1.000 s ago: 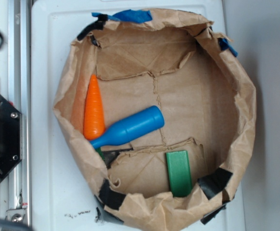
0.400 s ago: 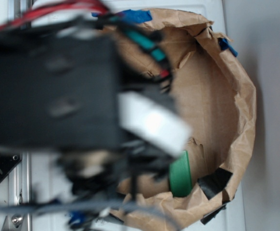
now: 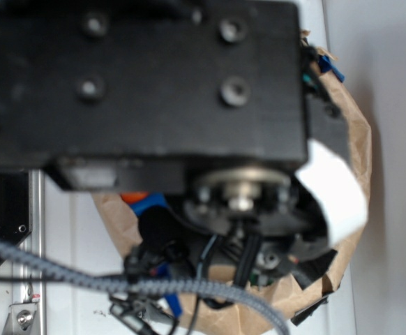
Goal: Grab the green block.
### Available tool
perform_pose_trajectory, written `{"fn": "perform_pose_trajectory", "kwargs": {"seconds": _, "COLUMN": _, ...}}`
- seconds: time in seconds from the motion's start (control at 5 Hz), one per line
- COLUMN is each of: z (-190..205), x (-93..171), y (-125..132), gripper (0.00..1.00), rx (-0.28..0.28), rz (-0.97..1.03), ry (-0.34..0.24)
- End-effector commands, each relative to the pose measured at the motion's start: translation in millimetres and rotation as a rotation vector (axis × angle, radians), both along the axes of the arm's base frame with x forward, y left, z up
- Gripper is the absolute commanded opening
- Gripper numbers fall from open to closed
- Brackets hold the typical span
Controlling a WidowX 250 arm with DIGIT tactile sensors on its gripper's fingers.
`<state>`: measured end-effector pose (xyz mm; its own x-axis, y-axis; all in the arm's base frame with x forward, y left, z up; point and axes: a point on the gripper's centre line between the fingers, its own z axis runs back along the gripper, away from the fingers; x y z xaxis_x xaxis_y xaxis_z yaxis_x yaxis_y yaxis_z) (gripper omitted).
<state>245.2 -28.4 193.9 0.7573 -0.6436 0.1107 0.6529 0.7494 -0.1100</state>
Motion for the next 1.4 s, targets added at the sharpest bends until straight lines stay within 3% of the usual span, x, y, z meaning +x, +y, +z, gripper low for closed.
{"fn": "perform_pose_trajectory", "kwargs": {"seconds": 0.0, "z": 12, "x": -1, "y": -6, "gripper": 1.00, "rx": -0.005, "rz": -0.006, "ry": -0.044}}
{"fn": "perform_pose_trajectory", "kwargs": {"seconds": 0.2, "z": 12, "x": -1, "y": -6, "gripper": 1.00, "rx": -0.005, "rz": -0.006, "ry": -0.044}}
{"fn": "perform_pose_trajectory", "kwargs": {"seconds": 0.4, "z": -25, "x": 17, "y": 12, "gripper": 1.00, "rx": 0.087, "rz": -0.056, "ry": -0.065}}
{"fn": "perform_pose_trajectory", "kwargs": {"seconds": 0.8, "z": -43, "x": 28, "y": 33, "gripper": 1.00, "rx": 0.038, "rz": -0.155, "ry": -0.106}}
{"fn": "perform_pose_trajectory", "kwargs": {"seconds": 1.0, "z": -60, "x": 25, "y": 45, "gripper": 1.00, "rx": 0.059, "rz": -0.173, "ry": -0.111}}
{"fn": "perform_pose_trajectory", "kwargs": {"seconds": 1.2, "z": -90, "x": 26, "y": 40, "gripper": 1.00, "rx": 0.120, "rz": -0.205, "ry": -0.091}}
